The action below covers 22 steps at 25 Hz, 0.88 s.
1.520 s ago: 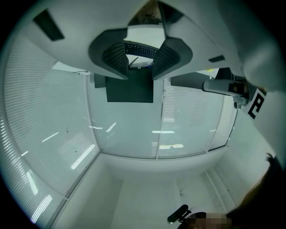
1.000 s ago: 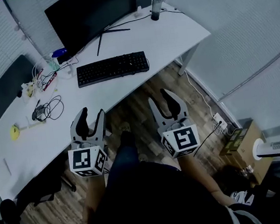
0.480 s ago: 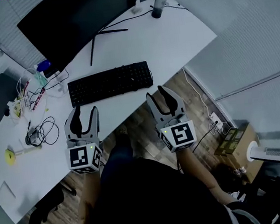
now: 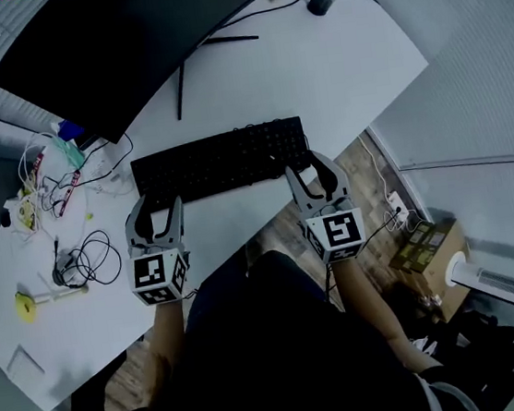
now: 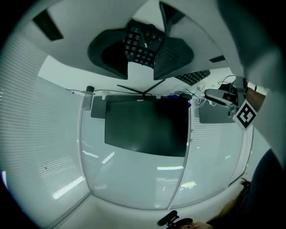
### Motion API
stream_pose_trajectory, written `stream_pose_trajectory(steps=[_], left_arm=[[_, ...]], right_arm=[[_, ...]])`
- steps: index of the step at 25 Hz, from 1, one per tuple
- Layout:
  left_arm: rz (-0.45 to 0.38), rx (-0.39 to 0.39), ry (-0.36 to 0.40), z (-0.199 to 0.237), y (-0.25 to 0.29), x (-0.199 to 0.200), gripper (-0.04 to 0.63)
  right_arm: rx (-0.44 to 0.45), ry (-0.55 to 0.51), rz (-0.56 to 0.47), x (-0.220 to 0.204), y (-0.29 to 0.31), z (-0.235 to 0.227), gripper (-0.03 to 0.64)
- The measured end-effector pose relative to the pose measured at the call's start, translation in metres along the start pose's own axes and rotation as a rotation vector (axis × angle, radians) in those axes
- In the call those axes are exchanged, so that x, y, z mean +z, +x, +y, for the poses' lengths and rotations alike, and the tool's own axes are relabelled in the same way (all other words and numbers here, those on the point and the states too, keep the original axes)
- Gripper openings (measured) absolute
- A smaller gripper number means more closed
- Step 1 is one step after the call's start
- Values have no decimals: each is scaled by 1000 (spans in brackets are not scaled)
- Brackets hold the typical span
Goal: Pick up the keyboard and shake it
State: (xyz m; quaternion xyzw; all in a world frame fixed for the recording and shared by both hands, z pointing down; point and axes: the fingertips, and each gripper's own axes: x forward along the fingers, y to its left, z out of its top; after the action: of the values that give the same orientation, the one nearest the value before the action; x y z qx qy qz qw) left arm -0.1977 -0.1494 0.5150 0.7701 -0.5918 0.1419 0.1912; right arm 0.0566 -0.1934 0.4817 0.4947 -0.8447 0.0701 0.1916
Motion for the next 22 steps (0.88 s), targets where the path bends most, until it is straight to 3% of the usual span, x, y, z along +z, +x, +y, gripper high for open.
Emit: stream_pose_trajectory(steps=[4,6,10,16,22], left_arm=[[111,1,-103,25,17,-32,230],[167,2,-147,37,26,-49,270],[253,48,-179,63,36,-71,301],[325,40,-287,79,48,-93,350],[367,19,-328,78,63,-101,365]], right_arm=[[6,18,95,-22,20,-1,190],[6,17,134,-32,32,-3,199],[10,17,235,-61,46,-12,245],[24,168,404,-104,56,-41,304],[78,289,515,-132,78,-66,338]])
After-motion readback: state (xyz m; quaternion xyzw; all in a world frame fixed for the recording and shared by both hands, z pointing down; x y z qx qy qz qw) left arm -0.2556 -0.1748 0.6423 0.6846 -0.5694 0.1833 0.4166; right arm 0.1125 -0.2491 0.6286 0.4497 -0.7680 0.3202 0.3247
